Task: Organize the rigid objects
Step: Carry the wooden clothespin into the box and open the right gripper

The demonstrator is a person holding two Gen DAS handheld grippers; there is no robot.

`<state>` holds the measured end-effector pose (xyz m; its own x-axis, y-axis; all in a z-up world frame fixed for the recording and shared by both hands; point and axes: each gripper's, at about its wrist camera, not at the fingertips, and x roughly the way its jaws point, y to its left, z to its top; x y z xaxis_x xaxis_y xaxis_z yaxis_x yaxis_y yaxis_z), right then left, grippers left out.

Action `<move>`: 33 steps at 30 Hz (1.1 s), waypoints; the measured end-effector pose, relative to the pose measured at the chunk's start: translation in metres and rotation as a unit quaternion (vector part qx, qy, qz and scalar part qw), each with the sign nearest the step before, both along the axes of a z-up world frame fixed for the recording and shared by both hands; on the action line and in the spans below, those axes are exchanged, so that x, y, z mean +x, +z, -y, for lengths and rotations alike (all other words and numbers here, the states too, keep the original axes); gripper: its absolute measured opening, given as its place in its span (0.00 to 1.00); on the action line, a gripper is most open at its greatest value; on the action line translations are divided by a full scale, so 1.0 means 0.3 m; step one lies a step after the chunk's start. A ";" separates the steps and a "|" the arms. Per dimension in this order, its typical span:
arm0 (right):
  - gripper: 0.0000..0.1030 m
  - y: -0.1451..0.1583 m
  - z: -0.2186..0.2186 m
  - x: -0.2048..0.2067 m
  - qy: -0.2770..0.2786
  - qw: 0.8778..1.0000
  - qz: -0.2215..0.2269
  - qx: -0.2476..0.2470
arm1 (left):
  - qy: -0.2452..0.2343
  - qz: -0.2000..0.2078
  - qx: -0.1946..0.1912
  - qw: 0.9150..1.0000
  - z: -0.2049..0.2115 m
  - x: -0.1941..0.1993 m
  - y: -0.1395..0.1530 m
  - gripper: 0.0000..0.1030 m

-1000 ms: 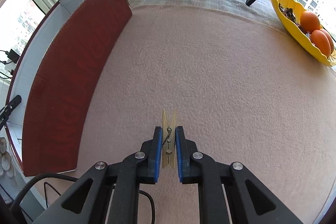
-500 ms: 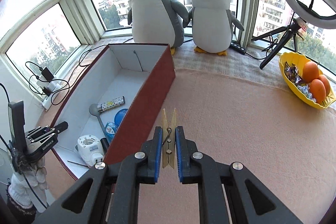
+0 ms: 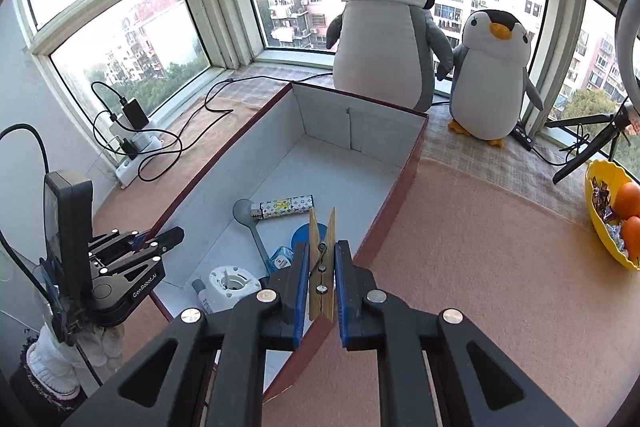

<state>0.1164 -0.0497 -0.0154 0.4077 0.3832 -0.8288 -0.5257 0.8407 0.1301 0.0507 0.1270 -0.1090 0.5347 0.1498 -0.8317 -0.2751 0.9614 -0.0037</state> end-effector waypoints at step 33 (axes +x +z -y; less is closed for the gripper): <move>0.47 -0.040 -0.131 -0.027 0.044 0.998 0.011 -0.035 | -0.003 -0.002 -0.009 1.000 -0.010 -0.003 -0.001 0.18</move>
<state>0.1081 -0.0105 -0.0273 0.3930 0.3603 -0.8460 -0.5997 0.7979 0.0613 0.0499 0.1301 -0.1092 0.5328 0.1317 -0.8359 -0.2694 0.9628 -0.0200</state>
